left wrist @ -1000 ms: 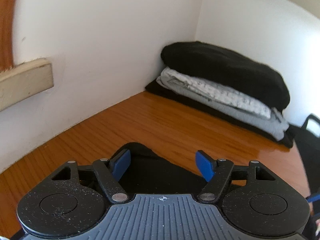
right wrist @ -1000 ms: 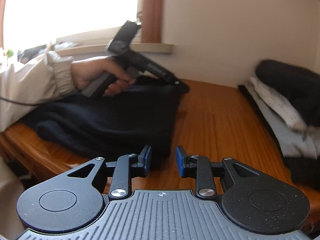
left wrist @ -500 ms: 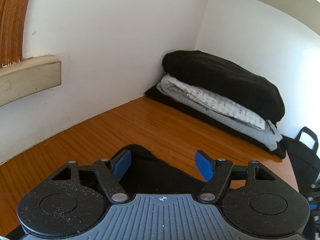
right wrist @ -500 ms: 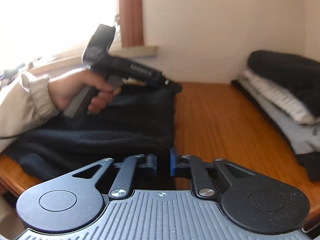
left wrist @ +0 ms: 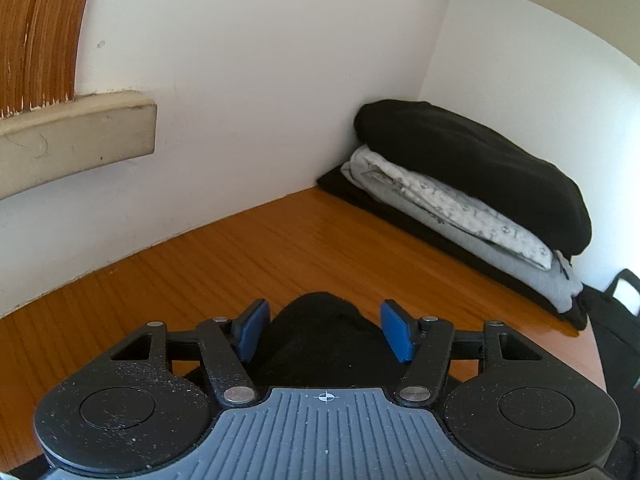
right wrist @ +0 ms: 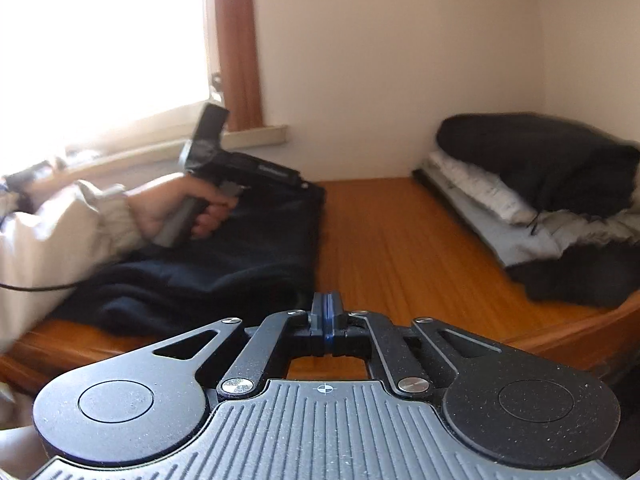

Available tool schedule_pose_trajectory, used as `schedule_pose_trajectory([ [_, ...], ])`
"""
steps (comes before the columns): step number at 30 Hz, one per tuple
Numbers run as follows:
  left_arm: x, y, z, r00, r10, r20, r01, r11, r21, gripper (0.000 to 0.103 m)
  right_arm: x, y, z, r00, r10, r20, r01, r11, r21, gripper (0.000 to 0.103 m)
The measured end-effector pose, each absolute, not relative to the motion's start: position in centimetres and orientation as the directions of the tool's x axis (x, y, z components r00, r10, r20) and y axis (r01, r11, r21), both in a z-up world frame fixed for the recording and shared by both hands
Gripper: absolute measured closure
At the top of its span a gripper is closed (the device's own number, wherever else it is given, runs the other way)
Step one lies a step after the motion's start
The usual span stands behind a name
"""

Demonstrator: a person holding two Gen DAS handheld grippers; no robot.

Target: Fold clothes

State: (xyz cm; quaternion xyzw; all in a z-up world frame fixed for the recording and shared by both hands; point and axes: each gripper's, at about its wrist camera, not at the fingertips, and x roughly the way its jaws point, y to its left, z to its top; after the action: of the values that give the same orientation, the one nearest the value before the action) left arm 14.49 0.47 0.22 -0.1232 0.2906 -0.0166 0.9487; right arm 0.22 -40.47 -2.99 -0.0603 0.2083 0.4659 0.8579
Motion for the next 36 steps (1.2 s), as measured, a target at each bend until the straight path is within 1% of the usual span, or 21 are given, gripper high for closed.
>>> schedule_pose_trajectory([
  [3,14.2,0.0,0.4,0.837,-0.094,-0.539,-0.033,0.974,-0.223,0.034,1.1,-39.7,-3.6,0.49,0.767,-0.413,-0.823,0.564,0.07,0.101],
  [4,13.9,-0.4,0.6,0.845,-0.092,-0.527,-0.019,0.979,-0.201,0.032,1.6,-39.2,-4.0,0.48,0.77,-0.419,-0.831,0.553,0.064,0.101],
  [6,13.1,-1.4,1.2,0.857,-0.091,-0.507,0.011,0.987,-0.158,0.032,2.4,-38.1,-4.9,0.476,0.76,-0.443,-0.839,0.543,0.029,0.101],
  [9,12.3,-3.7,2.4,0.827,-0.115,-0.55,0.078,0.993,-0.089,0.033,2.7,-36.8,-5.8,0.446,0.768,-0.459,-0.863,0.505,0.006,0.1],
  [11,11.5,-5.7,2.9,0.796,-0.11,-0.595,0.125,0.992,-0.016,0.031,2.3,-36.5,-6.1,0.443,0.773,-0.455,-0.87,0.492,-0.011,0.1],
  [13,10.7,-7.0,3.2,0.772,-0.101,-0.627,0.139,0.99,0.011,0.029,1.9,-36.5,-6.2,0.446,0.776,-0.447,-0.872,0.489,-0.021,0.1],
  [15,10.2,-7.1,3.7,0.758,-0.116,-0.642,0.116,0.992,-0.042,0.029,1.4,-36.4,-6.3,0.447,0.781,-0.436,-0.874,0.485,-0.029,0.1],
  [18,10.3,-6.9,4.2,0.724,-0.191,-0.663,0.096,0.98,-0.177,0.028,0.8,-36.3,-6.4,0.442,0.801,-0.403,-0.882,0.471,-0.032,0.1],
  [21,9.9,-8.1,4.6,0.72,-0.197,-0.666,0.088,0.977,-0.194,0.027,0.3,-35.8,-6.3,0.42,0.83,-0.367,-0.895,0.446,-0.015,0.1],
  [24,10.4,-9.4,4.4,0.703,-0.229,-0.674,0.091,0.968,-0.235,0.027,-0.3,-34.6,-6.4,0.41,0.836,-0.366,-0.905,0.422,-0.05,0.1],
  [29,10.6,-11.4,3.5,0.693,-0.166,-0.702,0.096,0.986,-0.138,0.026,-1.4,-32.4,-6.6,0.379,0.848,-0.37,-0.924,0.369,-0.101,0.099],
  [31,10.3,-11.4,3.0,0.697,-0.146,-0.702,0.104,0.989,-0.102,0.026,-1.8,-32.3,-6.8,0.392,0.839,-0.376,-0.92,0.369,-0.136,0.095],
  [32,10.2,-11.2,2.7,0.701,-0.14,-0.699,0.11,0.99,-0.089,0.026,-1.9,-32.4,-6.8,0.401,0.835,-0.377,-0.916,0.372,-0.151,0.091],
  [33,10.0,-11.0,2.4,0.705,-0.135,-0.696,0.115,0.991,-0.075,0.025,-1.7,-32.7,-6.8,0.41,0.832,-0.374,-0.912,0.379,-0.156,0.091],
  [34,9.8,-10.7,2.1,0.711,-0.133,-0.691,0.122,0.99,-0.065,0.025,-1.2,-33.3,-6.8,0.418,0.833,-0.364,-0.908,0.393,-0.144,0.091],
  [36,9.3,-9.7,1.6,0.734,-0.179,-0.656,0.153,0.983,-0.097,0.025,0.0,-34.6,-6.6,0.436,0.832,-0.343,-0.899,0.422,-0.117,0.091],
])
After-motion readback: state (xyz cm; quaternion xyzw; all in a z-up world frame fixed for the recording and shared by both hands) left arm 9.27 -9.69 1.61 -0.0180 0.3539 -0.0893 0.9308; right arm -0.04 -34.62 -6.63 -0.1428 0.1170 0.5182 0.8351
